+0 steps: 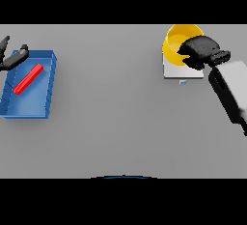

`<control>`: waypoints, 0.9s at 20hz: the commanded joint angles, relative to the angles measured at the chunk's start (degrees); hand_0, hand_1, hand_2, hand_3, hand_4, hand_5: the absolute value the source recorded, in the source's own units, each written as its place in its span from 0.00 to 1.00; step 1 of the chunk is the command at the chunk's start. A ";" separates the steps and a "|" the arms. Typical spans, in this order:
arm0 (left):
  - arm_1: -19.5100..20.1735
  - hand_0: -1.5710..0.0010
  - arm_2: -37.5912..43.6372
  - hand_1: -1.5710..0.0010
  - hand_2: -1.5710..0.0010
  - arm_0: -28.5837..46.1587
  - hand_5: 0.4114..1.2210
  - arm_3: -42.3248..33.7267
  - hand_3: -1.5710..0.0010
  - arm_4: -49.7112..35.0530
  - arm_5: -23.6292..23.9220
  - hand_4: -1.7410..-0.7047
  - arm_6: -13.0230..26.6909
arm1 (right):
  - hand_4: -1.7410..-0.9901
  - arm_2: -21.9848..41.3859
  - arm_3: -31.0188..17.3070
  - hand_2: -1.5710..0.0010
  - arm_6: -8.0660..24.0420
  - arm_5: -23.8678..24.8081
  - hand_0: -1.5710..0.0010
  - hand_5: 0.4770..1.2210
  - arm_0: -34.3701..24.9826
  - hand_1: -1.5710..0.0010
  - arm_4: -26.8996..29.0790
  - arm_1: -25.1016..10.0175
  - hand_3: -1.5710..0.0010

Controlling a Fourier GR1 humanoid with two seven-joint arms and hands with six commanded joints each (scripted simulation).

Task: Pick up the red beaker and tilt it to pour out 1 green nut into yellow bowl. Pick up the yellow bowl and place it on the metallic measuring scale.

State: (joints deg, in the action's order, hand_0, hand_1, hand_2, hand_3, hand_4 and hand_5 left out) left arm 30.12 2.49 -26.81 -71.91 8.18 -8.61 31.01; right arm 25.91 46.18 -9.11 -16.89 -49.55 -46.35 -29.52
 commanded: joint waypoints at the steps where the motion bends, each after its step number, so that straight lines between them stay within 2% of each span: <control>1: -0.31 1.00 -0.14 1.00 1.00 -0.27 0.47 -0.13 1.00 0.00 0.17 0.85 0.45 | 0.00 -0.06 -1.55 0.08 -0.77 0.66 0.00 1.00 -0.31 0.00 -0.15 0.08 0.21; 4: 0.11 1.00 -0.24 1.00 1.00 -0.15 0.49 0.64 1.00 0.60 0.10 0.85 -0.01 | 0.00 -0.53 -4.25 0.11 -1.01 1.30 0.00 1.00 -0.52 0.00 0.31 0.70 0.15; 5: -0.28 1.00 -0.40 1.00 1.00 0.23 0.49 0.61 1.00 0.56 0.23 0.85 -0.58 | 0.00 -0.79 -4.99 0.12 -0.79 1.13 0.00 1.00 -0.82 0.00 0.60 0.94 0.13; 8: 0.09 1.00 -0.19 1.00 1.00 -0.20 0.48 0.23 1.00 0.38 0.01 0.86 1.04 | 0.00 -0.44 -7.64 0.12 -1.15 2.52 0.00 1.00 -0.82 0.00 -0.05 1.76 0.11; 12: 0.24 1.00 -0.12 1.00 1.00 0.09 0.46 0.60 1.00 0.33 -0.25 0.87 0.05 | 0.00 -0.44 -9.18 0.13 -1.19 2.44 0.00 1.00 -1.00 0.00 0.12 2.12 0.08; 13: 0.25 1.00 -0.33 1.00 1.00 -0.25 0.46 0.76 1.00 0.65 -0.20 0.87 0.25 | 0.00 -0.55 -9.26 0.11 -1.51 2.45 0.00 1.00 -1.18 0.00 0.22 2.10 0.12; 14: 0.34 1.00 -0.27 1.00 1.00 -0.32 0.45 1.02 1.00 0.63 -0.32 0.87 0.08 | 0.00 -0.55 -10.23 0.09 -1.89 2.50 0.00 1.00 -1.35 0.05 0.18 2.28 0.21; 15: 0.59 1.00 -0.02 1.00 1.00 -0.59 0.45 1.44 1.00 0.43 -0.64 0.87 0.39 | 0.08 -0.73 -10.61 0.15 -2.01 2.60 0.01 1.00 -1.37 0.09 0.15 2.05 0.29; 16: 0.29 1.00 -0.24 1.00 1.00 0.00 0.45 0.67 1.00 0.38 -0.46 0.87 0.37 | 0.14 -0.83 -9.92 0.25 -1.07 1.87 0.06 0.90 -1.55 0.18 0.34 1.67 0.39; 18: 0.21 1.00 -0.22 1.00 1.00 -0.33 0.44 0.98 1.00 0.34 -0.48 0.88 -0.10 | 0.24 -1.92 -9.69 0.46 -0.56 0.24 0.27 0.72 -1.27 0.39 1.95 2.05 0.56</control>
State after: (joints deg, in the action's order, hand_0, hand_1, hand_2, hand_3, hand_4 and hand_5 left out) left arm 30.34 2.28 -27.15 -70.94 8.53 -9.08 30.91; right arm 23.99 36.48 -9.66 -16.67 -50.82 -44.39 -27.48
